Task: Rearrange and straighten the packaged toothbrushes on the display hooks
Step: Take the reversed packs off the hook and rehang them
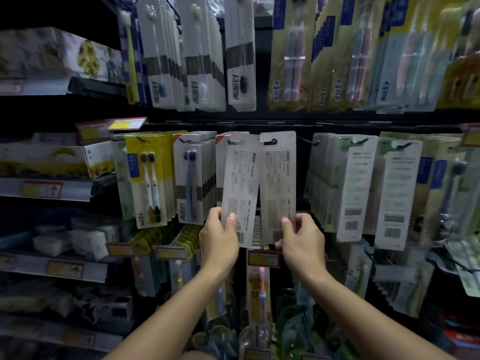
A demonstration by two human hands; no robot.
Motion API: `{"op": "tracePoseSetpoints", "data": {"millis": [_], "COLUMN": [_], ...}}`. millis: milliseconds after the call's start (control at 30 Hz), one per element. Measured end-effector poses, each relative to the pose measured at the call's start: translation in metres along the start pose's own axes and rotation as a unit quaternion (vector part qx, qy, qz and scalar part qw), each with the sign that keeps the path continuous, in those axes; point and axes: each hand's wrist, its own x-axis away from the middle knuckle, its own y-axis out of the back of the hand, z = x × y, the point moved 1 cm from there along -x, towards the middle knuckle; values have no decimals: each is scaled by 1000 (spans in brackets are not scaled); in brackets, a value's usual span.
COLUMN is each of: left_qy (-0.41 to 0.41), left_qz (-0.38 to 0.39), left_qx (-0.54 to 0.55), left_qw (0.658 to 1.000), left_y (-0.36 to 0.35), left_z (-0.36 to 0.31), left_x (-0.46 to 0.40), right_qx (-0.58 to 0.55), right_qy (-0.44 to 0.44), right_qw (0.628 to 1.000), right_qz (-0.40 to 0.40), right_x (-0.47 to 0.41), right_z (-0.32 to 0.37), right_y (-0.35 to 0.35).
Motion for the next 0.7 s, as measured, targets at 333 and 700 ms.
{"op": "tracePoseSetpoints", "data": {"millis": [333, 700], "left_qy": [22, 22], "left_qz": [-61, -76], "left_qx": [-55, -58], "left_qw": [996, 995], "left_y": [53, 73], "left_z": [21, 26], "left_x": [-28, -53], "right_qx": [-17, -42], "right_qy": [28, 30], "right_qw": [999, 998], "right_qz": [39, 48], "right_x": [10, 7], "right_z": [15, 19], "right_y": [-48, -81]}}
